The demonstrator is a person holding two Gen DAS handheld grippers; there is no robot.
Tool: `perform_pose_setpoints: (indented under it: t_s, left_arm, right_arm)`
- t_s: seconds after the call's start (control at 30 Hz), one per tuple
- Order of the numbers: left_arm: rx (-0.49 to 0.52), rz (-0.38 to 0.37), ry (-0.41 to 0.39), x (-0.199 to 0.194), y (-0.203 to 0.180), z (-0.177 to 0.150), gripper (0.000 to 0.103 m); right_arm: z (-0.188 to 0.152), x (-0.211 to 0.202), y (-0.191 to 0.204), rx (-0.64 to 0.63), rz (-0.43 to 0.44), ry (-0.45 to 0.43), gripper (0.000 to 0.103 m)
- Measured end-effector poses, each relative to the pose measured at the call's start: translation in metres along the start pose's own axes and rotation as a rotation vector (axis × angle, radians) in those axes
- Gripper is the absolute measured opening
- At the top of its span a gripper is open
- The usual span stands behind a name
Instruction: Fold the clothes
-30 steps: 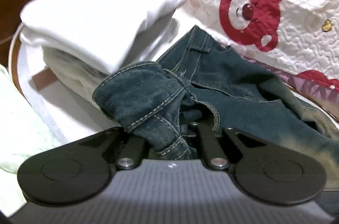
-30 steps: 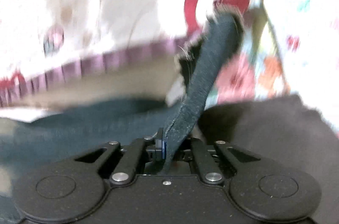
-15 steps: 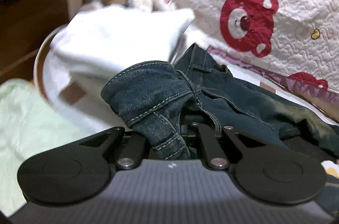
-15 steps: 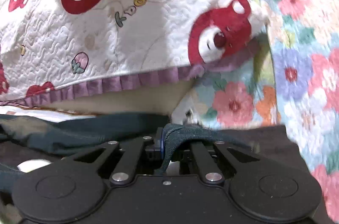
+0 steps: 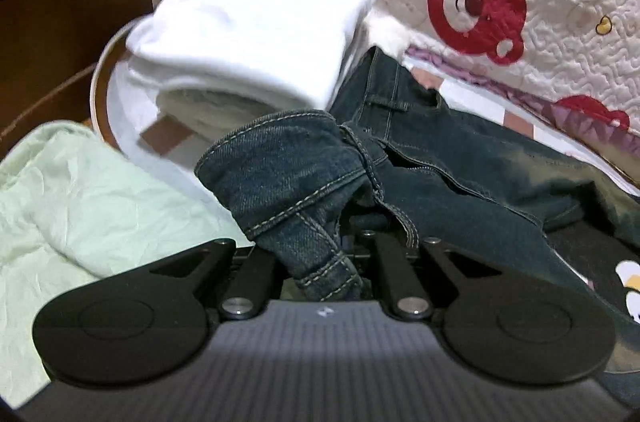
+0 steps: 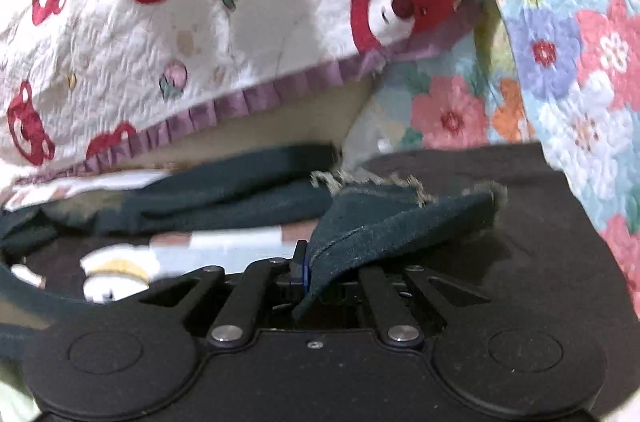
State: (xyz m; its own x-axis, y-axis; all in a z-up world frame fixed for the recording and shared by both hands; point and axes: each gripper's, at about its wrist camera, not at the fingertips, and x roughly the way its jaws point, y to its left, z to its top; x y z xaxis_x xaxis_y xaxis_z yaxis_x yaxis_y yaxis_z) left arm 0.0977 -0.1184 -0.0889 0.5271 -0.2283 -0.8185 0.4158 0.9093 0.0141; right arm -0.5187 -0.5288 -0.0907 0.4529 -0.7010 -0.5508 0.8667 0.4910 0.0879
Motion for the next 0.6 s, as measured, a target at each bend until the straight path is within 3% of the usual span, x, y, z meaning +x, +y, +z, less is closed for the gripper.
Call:
perform_pose_setpoints:
  t_s: [0.13,0.23,0.3,0.37,0.43,0.6]
  left_arm:
    - [0.052,0.029,0.038,-0.002,-0.009,-0.002,0.01]
    - [0.069,0.025,0.025,-0.019,-0.023,-0.001,0.02]
    - [0.08,0.023,0.016,-0.03,-0.032,-0.001,0.03]
    - [0.092,0.02,0.008,-0.041,-0.041,0.0,0.03]
    - [0.103,0.017,0.0,-0.052,-0.05,0.001,0.032]
    - [0.139,-0.004,-0.006,-0.073,-0.077,-0.001,0.043]
  right_arm:
    - [-0.012,-0.003,-0.012,0.017,0.022,0.035,0.007]
    - [-0.022,-0.005,-0.021,0.029,0.039,0.061,0.012]
    - [-0.028,-0.007,-0.027,0.037,0.05,0.079,0.023]
    - [-0.034,-0.008,-0.033,0.045,0.061,0.096,0.045]
    - [-0.029,-0.002,-0.041,0.094,0.074,0.079,0.054]
    - [-0.014,0.018,-0.063,0.227,0.107,0.027,0.061]
